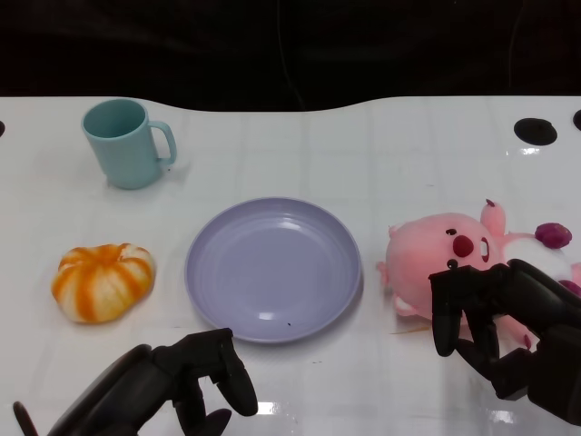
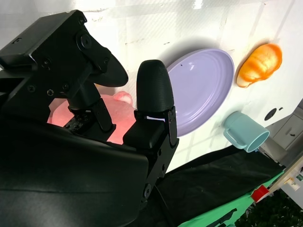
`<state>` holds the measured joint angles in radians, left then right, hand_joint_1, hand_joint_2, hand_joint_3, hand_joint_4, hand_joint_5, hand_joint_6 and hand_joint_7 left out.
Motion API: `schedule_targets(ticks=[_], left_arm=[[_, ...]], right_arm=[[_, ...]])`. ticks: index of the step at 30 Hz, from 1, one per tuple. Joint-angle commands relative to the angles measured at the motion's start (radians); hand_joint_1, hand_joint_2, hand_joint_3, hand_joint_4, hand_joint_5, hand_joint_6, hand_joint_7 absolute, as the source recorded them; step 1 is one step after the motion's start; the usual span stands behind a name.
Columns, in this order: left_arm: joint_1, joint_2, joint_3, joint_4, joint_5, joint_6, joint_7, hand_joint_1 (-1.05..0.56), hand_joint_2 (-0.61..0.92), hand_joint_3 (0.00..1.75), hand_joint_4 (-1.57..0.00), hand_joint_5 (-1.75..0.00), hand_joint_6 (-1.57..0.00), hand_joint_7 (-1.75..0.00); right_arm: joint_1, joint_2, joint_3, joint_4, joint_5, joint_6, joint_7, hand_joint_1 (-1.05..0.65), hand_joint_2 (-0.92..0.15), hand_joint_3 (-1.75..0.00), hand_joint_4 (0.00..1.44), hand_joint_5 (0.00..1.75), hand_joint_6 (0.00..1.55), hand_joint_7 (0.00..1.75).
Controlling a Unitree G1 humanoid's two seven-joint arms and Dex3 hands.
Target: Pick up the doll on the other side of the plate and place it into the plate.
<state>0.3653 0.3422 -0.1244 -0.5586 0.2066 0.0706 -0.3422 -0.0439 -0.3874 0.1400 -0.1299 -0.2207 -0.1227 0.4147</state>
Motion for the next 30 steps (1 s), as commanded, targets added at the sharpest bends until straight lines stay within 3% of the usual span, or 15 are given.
schedule_targets(ticks=[1,10,15,23,26,30], left_arm=[[-0.002,0.015,0.007,0.0,-0.001,0.005,-0.005,-0.15,0.6,1.1,-0.57,-1.75,-0.51,-1.49],[-0.004,0.018,0.008,0.005,0.0,-0.005,-0.004,-0.15,0.59,1.1,-0.57,-1.75,-0.52,-1.49],[-0.003,0.02,0.008,0.002,-0.001,-0.001,-0.005,-0.15,0.59,1.1,-0.57,-1.75,-0.51,-1.48],[-0.005,0.021,0.007,-0.002,-0.004,0.008,-0.007,-0.15,0.59,1.1,-0.58,-1.75,-0.52,-1.49],[-0.006,0.022,0.009,0.004,-0.008,0.0,-0.008,-0.14,0.59,1.1,-0.58,-1.75,-0.52,-1.49],[-0.004,0.025,0.012,0.005,-0.01,0.001,-0.009,-0.14,0.59,1.1,-0.58,-1.75,-0.52,-1.49]], right_arm=[[-0.011,-0.018,-0.003,0.007,0.005,-0.004,0.006,0.0,-0.35,-1.36,0.87,1.75,0.79,1.51],[-0.011,-0.013,-0.005,0.003,0.013,-0.002,0.01,0.0,-0.35,-1.35,0.85,1.75,0.78,1.46],[-0.012,-0.012,-0.008,-0.006,0.024,0.019,0.019,0.0,-0.4,-1.26,0.8,1.68,0.8,1.25],[-0.008,0.002,-0.018,-0.021,0.056,0.022,0.012,-0.08,-0.51,-0.87,0.76,1.41,0.83,0.87],[-0.007,0.006,-0.02,-0.032,0.064,0.01,0.004,-0.13,-0.66,-0.54,0.71,1.15,0.82,0.63],[-0.008,0.017,-0.025,-0.036,0.08,-0.018,-0.007,-0.14,-0.75,-0.37,0.62,0.94,0.73,0.45]])
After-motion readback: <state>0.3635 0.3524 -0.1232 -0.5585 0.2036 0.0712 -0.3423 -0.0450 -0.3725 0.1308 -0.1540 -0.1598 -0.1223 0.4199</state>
